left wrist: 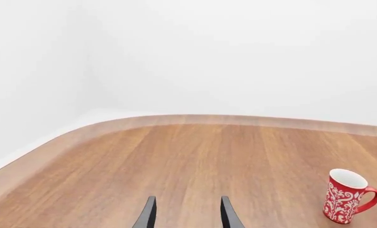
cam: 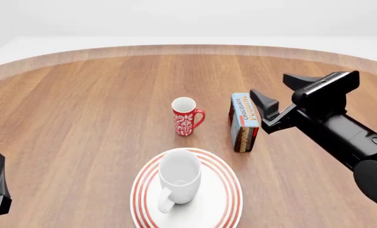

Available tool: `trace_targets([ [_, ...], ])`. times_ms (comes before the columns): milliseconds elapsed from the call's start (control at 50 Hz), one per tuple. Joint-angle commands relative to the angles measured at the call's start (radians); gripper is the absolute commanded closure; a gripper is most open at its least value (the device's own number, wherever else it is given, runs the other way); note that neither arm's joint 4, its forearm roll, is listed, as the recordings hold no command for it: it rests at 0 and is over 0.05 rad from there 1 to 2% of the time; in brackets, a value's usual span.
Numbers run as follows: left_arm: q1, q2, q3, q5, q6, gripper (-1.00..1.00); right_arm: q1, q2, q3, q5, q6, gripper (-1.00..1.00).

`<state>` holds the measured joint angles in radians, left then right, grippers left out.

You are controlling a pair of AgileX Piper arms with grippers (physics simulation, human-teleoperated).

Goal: Pick up the white mug and put it on the plate, and put the chocolate pudding to the right of the plate.

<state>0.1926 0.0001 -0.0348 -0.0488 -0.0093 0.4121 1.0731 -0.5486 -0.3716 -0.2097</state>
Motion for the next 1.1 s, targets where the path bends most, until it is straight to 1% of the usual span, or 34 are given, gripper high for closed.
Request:
trace_targets([
  [20, -0.001, 0.0, 0.0, -0.001, -0.002, -1.0, -0.014, 0.053, -0.04, 0.018, 0.004, -1.0],
  [660, -0.005, 0.0, 0.004, -0.006, -0.007, -1.0, -0.06, 0.168, -0.159, 0.098, 0.027, -1.0],
  [880, -0.005, 0.0, 0.003, -0.006, -0.009, -1.0, -0.071, 0.208, -0.184, 0.106, 0.035, -1.0],
  [940, -0.005, 0.0, 0.002, -0.006, -0.009, -1.0, -0.073, 0.219, -0.2, 0.124, 0.05, -1.0],
  [1100, -0.005, 0.0, 0.0, -0.004, -0.011, -1.0, -0.079, 0.235, -0.215, 0.133, 0.051, -1.0],
])
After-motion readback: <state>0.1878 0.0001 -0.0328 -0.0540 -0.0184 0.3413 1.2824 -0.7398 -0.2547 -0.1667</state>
